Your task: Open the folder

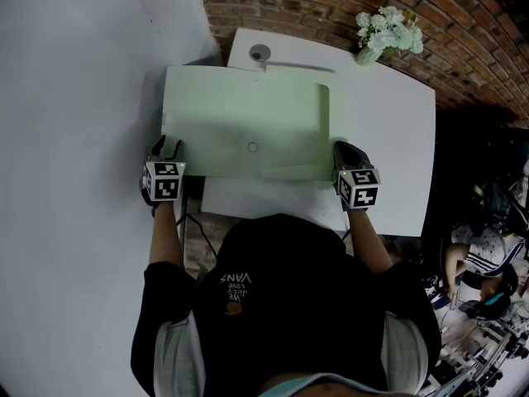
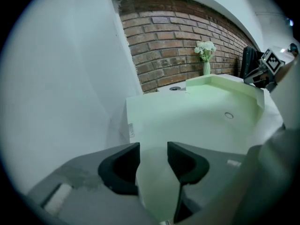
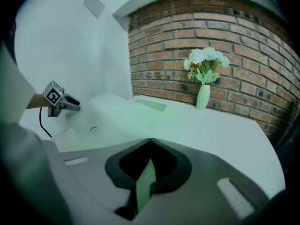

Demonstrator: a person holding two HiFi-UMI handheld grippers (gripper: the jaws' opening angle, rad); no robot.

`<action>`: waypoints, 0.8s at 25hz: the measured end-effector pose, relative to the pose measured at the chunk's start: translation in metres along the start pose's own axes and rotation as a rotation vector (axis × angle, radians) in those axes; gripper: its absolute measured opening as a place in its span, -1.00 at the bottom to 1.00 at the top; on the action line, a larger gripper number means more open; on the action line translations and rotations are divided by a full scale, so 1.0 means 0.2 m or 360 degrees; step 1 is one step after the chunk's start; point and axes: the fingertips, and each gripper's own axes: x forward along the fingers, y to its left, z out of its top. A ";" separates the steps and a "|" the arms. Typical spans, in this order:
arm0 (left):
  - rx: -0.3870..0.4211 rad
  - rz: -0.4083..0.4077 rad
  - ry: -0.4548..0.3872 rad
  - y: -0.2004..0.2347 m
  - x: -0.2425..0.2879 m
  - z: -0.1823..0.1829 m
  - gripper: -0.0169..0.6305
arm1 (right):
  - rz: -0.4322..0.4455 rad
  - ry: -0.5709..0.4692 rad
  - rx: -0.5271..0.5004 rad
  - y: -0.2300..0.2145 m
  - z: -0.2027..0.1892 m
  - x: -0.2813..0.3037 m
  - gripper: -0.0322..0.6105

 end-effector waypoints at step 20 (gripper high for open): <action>0.0042 0.0099 -0.0125 -0.02 -0.22 0.20 -0.36 | 0.0101 -0.0085 0.0004 0.00 0.07 -0.04 -0.90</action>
